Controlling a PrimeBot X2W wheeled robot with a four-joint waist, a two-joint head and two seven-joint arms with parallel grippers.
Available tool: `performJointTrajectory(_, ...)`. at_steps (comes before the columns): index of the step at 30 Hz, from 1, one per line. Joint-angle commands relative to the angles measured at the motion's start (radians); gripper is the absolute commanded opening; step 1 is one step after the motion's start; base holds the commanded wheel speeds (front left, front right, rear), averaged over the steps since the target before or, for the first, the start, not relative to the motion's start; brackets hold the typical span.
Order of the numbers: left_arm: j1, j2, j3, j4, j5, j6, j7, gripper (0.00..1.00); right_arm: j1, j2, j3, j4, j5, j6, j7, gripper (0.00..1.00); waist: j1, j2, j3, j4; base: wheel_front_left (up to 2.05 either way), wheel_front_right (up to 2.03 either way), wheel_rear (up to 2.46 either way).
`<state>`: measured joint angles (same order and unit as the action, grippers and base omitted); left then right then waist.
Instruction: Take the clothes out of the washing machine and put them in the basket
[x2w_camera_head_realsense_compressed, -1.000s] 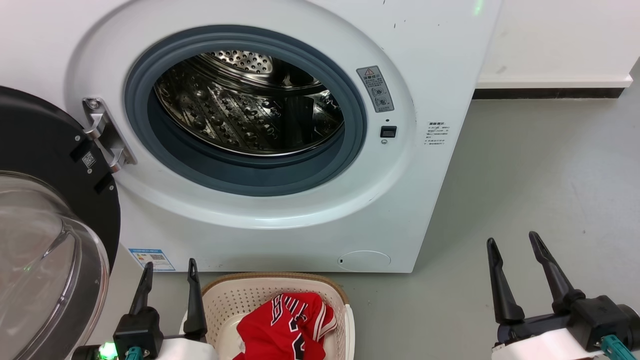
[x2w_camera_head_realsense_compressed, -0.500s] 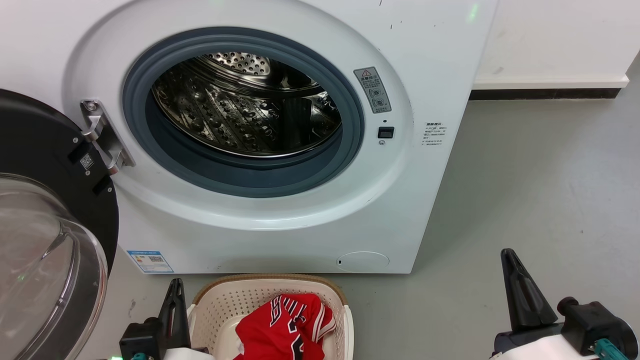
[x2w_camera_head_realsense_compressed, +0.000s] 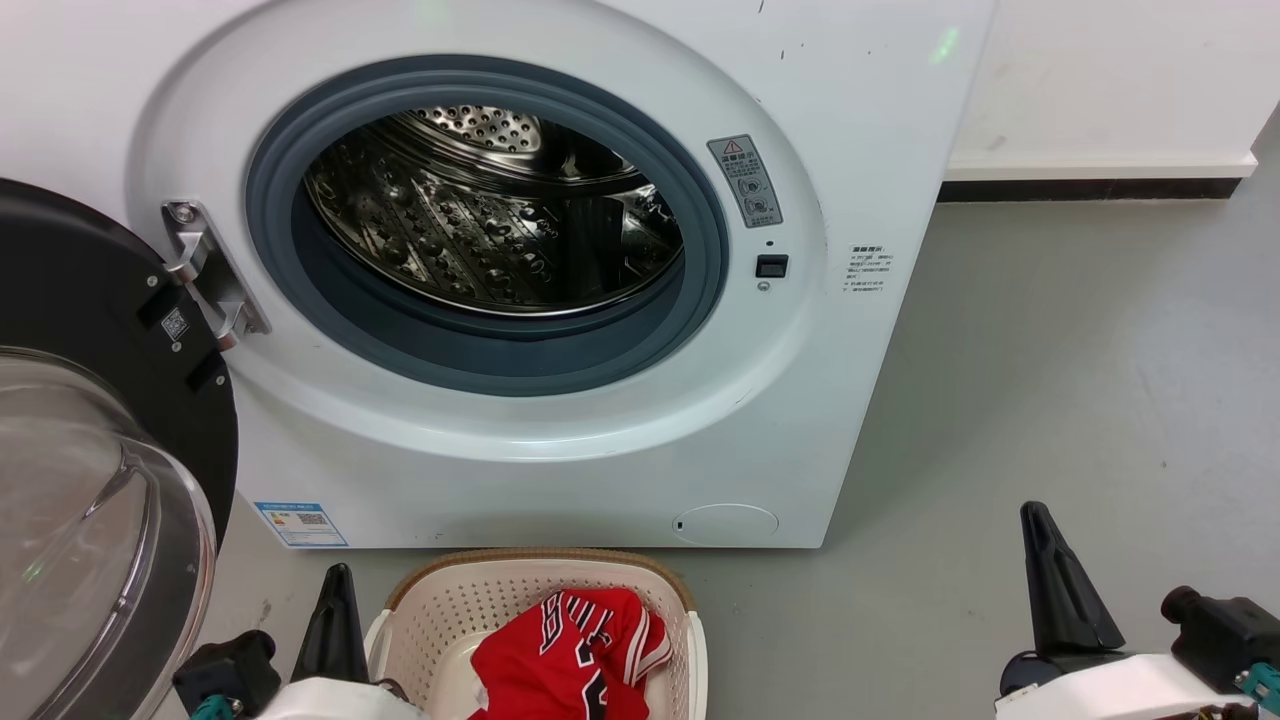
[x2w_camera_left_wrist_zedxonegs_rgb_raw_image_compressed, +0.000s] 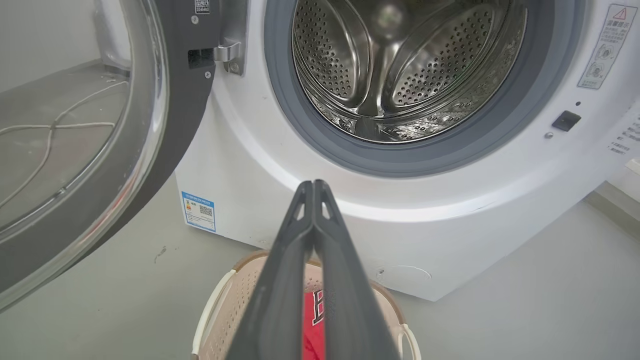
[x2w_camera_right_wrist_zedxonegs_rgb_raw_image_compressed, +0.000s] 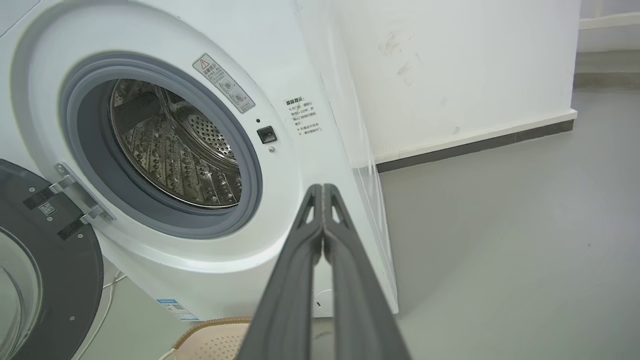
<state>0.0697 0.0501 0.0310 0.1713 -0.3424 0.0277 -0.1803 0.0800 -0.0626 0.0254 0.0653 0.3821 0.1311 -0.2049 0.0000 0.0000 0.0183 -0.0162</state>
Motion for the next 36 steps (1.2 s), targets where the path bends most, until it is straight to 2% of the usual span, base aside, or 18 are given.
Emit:
performJointTrajectory(1,-0.032,0.001,0.004,-0.01,-0.036,-0.005,0.006,0.0,-0.033,-0.009,-0.002,-0.008,0.039,0.0,0.004,0.0,0.0,0.0,0.0,0.0,0.0,0.0,0.0)
performJointTrajectory(17,-0.066,0.001,0.021,0.007,-0.31,-0.039,0.069,0.0,-0.068,-0.02,-0.012,0.032,0.32,0.0,0.057,0.0,0.0,0.0,-0.002,0.002,0.0,0.0,0.0)
performJointTrajectory(36,-0.1,0.001,0.039,0.025,-0.578,-0.074,0.133,0.0,-0.104,-0.025,-0.029,0.072,0.591,0.0,0.116,0.0,0.0,0.0,-0.005,0.005,0.0,0.0,0.0)
